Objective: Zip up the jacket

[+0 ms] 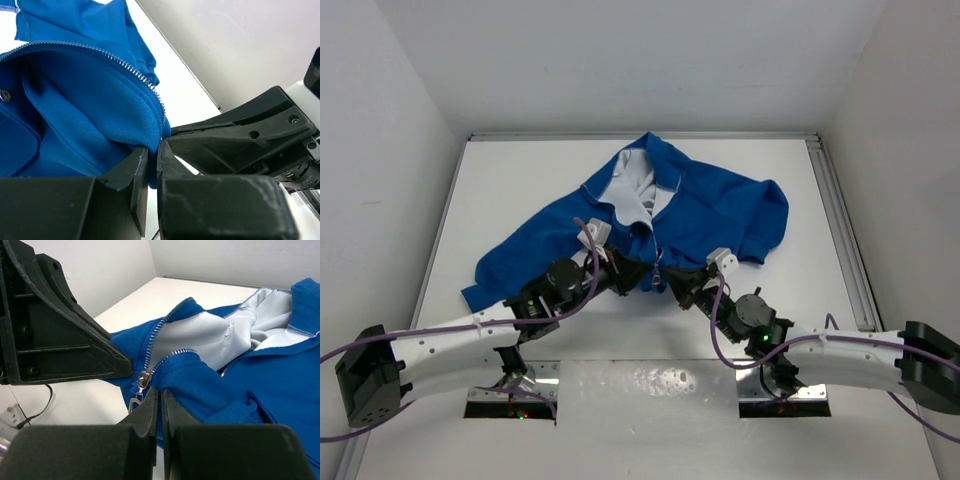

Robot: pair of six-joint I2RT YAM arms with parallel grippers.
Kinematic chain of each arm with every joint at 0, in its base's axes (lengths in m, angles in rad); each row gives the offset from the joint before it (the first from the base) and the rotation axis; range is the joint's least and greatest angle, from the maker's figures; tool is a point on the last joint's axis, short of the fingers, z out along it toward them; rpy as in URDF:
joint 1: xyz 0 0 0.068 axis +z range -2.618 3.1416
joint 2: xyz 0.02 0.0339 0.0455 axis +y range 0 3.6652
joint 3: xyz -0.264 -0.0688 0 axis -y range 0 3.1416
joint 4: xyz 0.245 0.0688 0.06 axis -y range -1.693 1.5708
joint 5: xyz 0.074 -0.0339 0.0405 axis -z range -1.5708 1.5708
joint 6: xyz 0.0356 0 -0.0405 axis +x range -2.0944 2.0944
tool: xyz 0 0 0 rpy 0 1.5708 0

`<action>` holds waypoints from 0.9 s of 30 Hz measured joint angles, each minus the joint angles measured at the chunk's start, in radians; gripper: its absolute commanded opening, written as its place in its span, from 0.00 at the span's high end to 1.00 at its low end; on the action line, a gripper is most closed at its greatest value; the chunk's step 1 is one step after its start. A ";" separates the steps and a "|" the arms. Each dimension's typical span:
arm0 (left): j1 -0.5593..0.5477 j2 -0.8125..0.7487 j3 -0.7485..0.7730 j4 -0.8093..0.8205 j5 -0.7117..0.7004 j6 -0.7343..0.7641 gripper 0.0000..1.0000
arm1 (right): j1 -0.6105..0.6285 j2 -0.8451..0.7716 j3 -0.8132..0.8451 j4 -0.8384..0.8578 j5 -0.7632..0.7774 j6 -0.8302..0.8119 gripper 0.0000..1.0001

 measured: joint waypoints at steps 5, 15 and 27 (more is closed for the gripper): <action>0.000 -0.007 0.000 -0.017 0.007 0.000 1.00 | 0.000 -0.001 0.006 -0.014 -0.003 0.000 1.00; 0.000 -0.039 0.000 -0.061 0.019 0.004 1.00 | 0.000 -0.055 0.061 -0.147 -0.008 0.011 1.00; 0.000 -0.049 0.000 -0.072 0.087 0.003 1.00 | 0.000 0.018 0.186 -0.320 0.006 0.055 1.00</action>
